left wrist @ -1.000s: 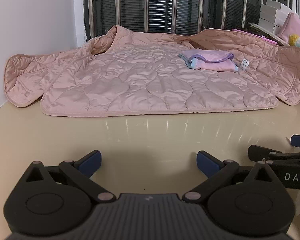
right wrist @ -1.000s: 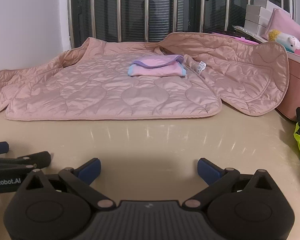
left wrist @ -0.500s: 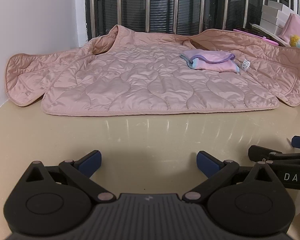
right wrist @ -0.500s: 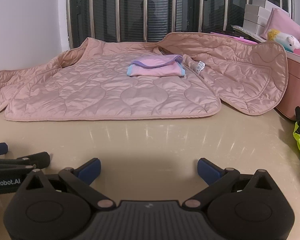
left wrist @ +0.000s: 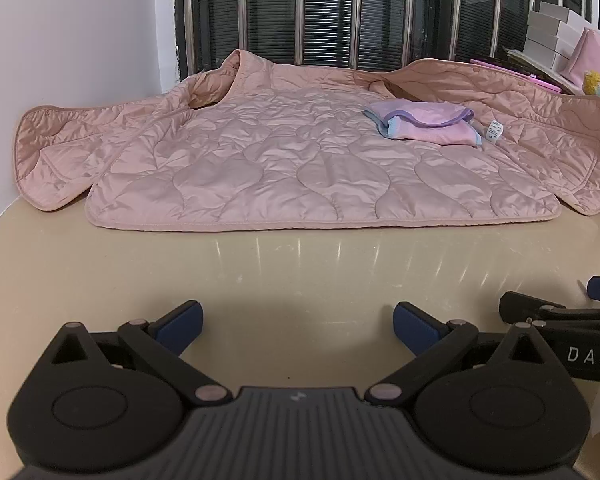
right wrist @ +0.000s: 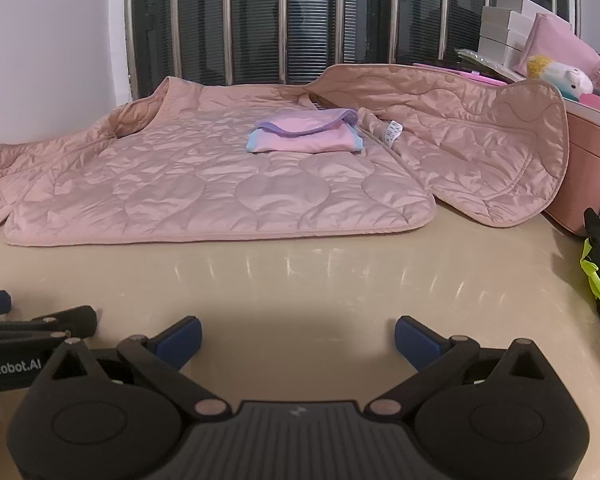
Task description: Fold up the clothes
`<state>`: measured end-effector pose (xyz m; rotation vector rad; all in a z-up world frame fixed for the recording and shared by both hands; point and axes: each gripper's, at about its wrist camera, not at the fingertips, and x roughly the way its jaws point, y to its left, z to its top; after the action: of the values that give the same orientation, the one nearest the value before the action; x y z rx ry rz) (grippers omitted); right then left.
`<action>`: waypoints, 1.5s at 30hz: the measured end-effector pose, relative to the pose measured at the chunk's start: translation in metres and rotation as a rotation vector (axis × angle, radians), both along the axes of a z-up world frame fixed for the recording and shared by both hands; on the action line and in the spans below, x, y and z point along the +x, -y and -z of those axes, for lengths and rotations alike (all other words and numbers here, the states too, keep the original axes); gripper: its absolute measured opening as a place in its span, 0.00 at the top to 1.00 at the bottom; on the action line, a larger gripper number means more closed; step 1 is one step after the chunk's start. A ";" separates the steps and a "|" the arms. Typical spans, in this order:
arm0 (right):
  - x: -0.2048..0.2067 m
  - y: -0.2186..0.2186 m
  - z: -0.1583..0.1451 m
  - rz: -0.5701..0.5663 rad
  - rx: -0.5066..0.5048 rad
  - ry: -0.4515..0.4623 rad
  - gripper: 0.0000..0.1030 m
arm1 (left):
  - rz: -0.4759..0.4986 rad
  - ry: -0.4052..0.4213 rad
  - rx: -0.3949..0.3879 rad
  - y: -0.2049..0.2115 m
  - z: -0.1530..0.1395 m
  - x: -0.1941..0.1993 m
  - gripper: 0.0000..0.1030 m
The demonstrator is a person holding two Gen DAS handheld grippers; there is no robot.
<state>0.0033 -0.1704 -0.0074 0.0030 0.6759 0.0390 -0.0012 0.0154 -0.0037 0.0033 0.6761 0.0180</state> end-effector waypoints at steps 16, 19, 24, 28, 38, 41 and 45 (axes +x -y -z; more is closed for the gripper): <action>0.000 0.001 0.000 0.008 0.002 0.000 0.00 | 0.005 0.001 -0.004 0.000 0.000 -0.001 0.01; 0.001 0.001 0.000 0.004 0.002 0.000 0.00 | 0.007 0.001 -0.004 0.000 0.000 -0.001 0.00; 0.002 -0.001 0.000 0.005 0.002 -0.001 0.00 | 0.011 0.001 -0.003 0.000 -0.001 0.000 0.00; 0.002 0.000 0.000 0.006 0.003 -0.001 0.00 | 0.014 0.001 -0.002 0.000 -0.001 0.000 0.00; 0.002 0.001 0.000 -0.002 0.004 -0.001 0.00 | 0.012 0.003 0.000 0.002 0.000 0.000 0.01; 0.002 0.001 0.000 -0.002 0.004 -0.001 0.00 | 0.012 0.003 -0.001 0.002 0.000 0.000 0.01; 0.002 0.001 0.000 -0.003 0.004 -0.001 0.00 | 0.011 0.003 -0.001 0.002 0.000 0.000 0.01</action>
<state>0.0050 -0.1714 -0.0076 0.0056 0.6768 0.0430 -0.0014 0.0130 -0.0033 0.0058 0.6733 0.0076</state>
